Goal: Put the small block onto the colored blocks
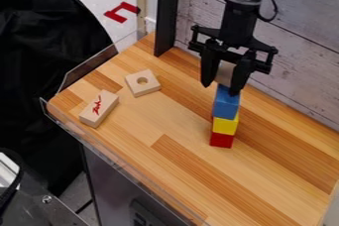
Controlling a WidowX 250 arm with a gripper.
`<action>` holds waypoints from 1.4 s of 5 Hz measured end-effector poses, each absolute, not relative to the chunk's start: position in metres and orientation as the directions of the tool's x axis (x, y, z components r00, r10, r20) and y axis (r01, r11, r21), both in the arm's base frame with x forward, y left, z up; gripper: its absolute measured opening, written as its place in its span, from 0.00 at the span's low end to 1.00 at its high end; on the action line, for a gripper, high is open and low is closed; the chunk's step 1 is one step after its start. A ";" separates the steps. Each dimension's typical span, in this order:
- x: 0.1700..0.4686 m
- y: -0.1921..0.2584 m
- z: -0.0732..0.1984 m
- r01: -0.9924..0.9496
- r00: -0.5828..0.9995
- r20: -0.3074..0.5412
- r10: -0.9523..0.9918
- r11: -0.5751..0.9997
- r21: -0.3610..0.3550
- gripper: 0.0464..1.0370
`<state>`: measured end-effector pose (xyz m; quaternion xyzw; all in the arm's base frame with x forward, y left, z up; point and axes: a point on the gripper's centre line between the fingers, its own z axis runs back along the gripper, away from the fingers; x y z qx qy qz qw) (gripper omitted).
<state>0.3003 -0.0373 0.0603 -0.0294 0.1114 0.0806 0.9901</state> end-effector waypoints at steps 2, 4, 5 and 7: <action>0.299 -0.038 0.061 -0.155 0.963 -0.228 0.142 0.987 -0.040 0.52; 0.296 -0.038 0.062 -0.137 0.960 -0.251 0.122 0.990 -0.042 0.97; 0.299 -0.037 0.066 -0.139 0.964 -0.235 0.125 0.989 -0.045 0.96; 0.309 -0.014 0.116 -0.208 0.977 -0.064 0.202 0.972 -0.109 0.96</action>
